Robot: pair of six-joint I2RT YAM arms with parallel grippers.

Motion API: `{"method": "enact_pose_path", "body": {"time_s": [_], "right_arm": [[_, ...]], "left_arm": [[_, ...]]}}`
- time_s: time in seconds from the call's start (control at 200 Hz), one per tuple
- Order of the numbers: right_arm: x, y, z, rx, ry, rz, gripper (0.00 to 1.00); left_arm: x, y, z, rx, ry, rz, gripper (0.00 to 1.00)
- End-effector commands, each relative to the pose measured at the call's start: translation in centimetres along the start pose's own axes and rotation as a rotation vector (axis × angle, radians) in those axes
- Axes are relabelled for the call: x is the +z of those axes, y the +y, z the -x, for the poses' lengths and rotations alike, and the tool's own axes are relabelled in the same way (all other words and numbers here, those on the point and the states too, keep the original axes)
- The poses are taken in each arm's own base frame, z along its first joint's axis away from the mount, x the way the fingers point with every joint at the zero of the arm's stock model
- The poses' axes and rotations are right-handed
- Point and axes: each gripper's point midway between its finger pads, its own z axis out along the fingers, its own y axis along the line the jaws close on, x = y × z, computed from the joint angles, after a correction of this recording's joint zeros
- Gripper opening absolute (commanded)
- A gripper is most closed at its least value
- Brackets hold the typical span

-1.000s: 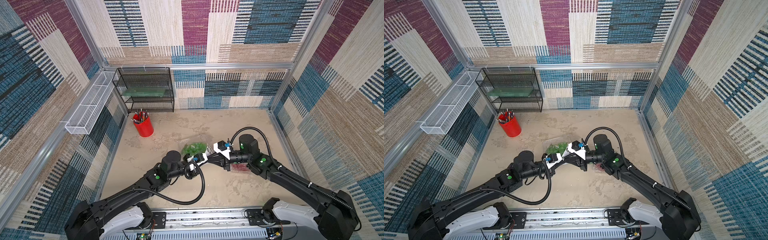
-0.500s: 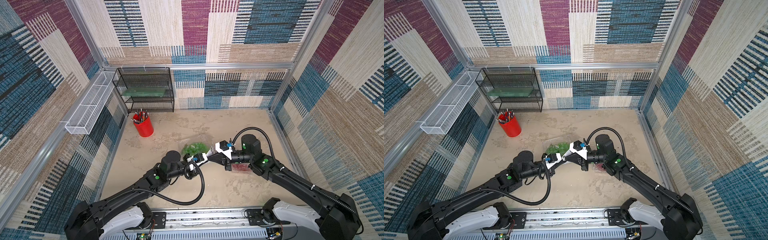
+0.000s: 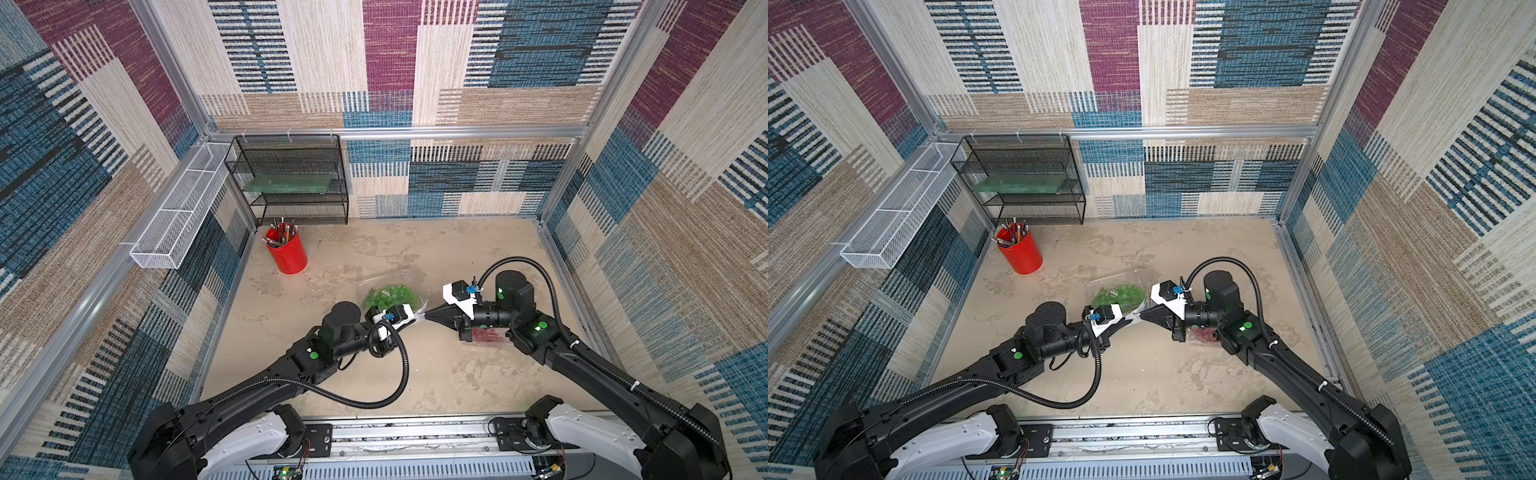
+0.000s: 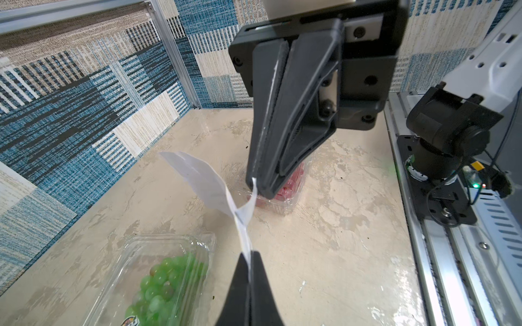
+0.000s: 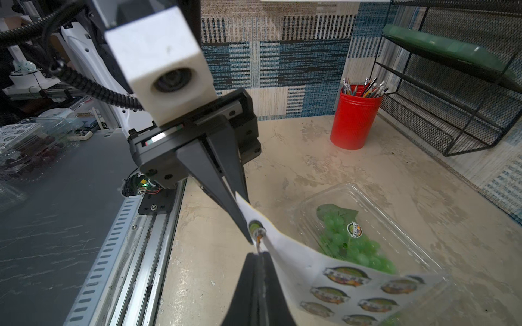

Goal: Label fruit boxes
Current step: Tear off the label from the label sticker.

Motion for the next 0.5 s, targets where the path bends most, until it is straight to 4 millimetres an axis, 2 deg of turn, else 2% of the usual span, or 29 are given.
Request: {"method": "enact_pose_path", "body": {"time_s": [0.0, 0.341, 0.496], "right_arm": [[-0.3, 0.4, 0.7, -0.013, -0.033, 0.024, 0.00], [-1.5, 0.3, 1.2, -0.018, -0.060, 0.014, 0.00], [-2.3, -1.4, 0.9, 0.003, -0.046, -0.092, 0.00]], "left_arm": [[0.0, 0.3, 0.2, -0.034, -0.010, 0.016, 0.00], [0.0, 0.4, -0.6, -0.114, 0.018, 0.028, 0.00], [0.4, -0.3, -2.0, -0.205, 0.068, -0.002, 0.00]]}}
